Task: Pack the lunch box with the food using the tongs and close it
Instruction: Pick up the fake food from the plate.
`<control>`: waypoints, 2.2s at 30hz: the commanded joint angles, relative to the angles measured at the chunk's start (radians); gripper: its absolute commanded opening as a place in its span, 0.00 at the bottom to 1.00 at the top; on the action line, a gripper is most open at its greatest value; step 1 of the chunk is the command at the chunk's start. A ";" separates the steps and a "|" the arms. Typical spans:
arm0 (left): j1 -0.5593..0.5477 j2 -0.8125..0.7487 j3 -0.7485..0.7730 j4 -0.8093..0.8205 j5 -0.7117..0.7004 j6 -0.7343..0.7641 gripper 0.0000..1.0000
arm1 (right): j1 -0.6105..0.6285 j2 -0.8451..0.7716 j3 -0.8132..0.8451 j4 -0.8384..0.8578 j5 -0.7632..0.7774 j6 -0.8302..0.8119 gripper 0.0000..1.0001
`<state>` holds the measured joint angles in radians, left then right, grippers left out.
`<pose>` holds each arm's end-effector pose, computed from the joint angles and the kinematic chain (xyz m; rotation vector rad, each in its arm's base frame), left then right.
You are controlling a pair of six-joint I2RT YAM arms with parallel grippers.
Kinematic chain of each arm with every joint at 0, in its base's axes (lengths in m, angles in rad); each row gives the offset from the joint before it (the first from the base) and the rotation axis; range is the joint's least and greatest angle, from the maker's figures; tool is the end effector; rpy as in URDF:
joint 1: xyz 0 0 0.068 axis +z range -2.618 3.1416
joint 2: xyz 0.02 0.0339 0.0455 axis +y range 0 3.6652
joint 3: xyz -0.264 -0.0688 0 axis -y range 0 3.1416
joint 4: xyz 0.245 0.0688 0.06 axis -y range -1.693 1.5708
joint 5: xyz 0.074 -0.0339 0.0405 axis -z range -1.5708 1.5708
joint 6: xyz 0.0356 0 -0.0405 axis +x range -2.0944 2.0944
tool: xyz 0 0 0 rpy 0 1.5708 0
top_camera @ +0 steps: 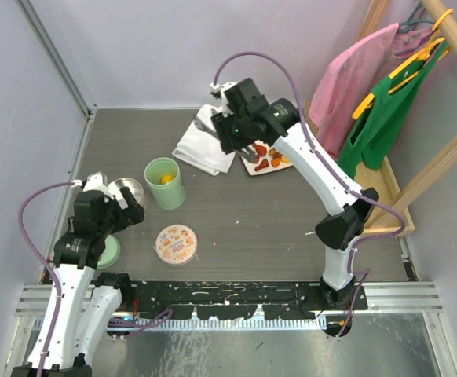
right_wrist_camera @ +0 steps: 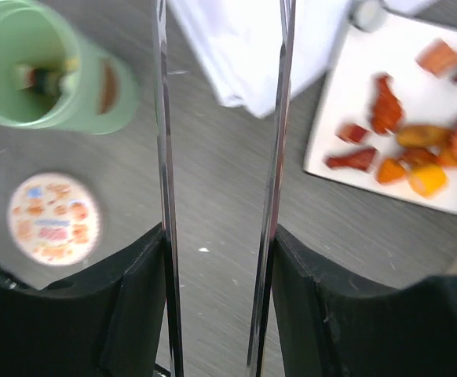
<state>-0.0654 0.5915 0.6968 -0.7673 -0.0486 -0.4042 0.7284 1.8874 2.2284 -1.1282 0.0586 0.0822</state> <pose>0.1245 -0.0064 0.2788 -0.4037 2.2028 -0.2016 0.2927 0.2583 0.4253 -0.7283 2.2659 0.3236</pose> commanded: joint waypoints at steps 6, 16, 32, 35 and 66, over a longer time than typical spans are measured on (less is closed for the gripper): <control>-0.004 -0.009 0.012 0.044 -0.001 -0.001 0.98 | -0.204 -0.054 -0.187 -0.030 0.122 0.043 0.54; -0.004 -0.004 0.012 0.043 0.001 -0.001 0.98 | -0.239 0.008 -0.261 -0.046 0.240 0.036 0.54; -0.004 0.008 0.013 0.043 0.003 -0.002 0.98 | -0.322 0.023 -0.342 0.001 0.204 0.031 0.53; -0.004 0.007 0.013 0.043 0.003 -0.002 0.98 | -0.332 0.013 -0.355 0.018 0.170 0.023 0.54; -0.004 0.007 0.014 0.042 -0.002 -0.003 0.98 | -0.363 0.145 -0.340 0.098 0.016 0.021 0.47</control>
<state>-0.0654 0.6041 0.6968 -0.7673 -0.0483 -0.4046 0.3668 2.0239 1.8915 -1.0653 0.1051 0.1078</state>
